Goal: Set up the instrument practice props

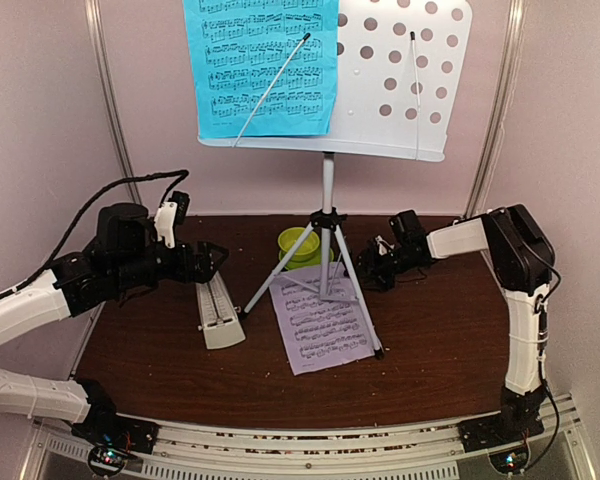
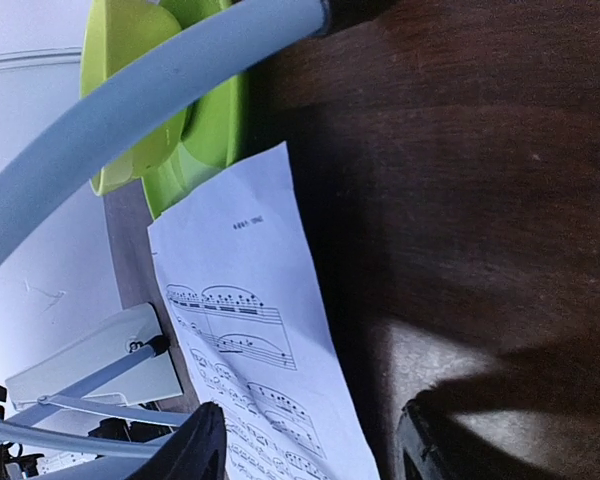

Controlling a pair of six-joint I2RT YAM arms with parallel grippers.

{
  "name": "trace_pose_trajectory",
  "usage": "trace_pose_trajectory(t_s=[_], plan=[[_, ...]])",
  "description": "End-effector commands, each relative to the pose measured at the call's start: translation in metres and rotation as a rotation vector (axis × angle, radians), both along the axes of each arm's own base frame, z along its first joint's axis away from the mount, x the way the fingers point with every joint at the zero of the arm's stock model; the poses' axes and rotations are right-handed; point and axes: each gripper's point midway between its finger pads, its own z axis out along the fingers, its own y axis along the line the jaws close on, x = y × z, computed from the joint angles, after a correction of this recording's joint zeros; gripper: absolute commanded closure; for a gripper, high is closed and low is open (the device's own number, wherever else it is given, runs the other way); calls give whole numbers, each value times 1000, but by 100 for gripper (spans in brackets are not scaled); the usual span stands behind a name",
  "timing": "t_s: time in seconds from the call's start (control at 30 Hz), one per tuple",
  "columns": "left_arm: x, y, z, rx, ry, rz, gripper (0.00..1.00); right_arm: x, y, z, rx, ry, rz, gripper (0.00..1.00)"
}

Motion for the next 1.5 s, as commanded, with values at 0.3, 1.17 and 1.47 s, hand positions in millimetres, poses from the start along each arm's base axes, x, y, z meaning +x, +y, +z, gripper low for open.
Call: trace_pose_trajectory(t_s=[0.3, 1.17, 1.47], plan=[[8, -6, 19, -32, -59, 5, 2, -22, 39, -20, 144, 110, 21, 62], [-7, -6, 12, -9, -71, -53, 4, -24, 7, 18, 181, 11, -42, 100], [-6, -8, 13, -3, -76, -59, 4, -1, -55, 50, 160, -94, -192, 100]])
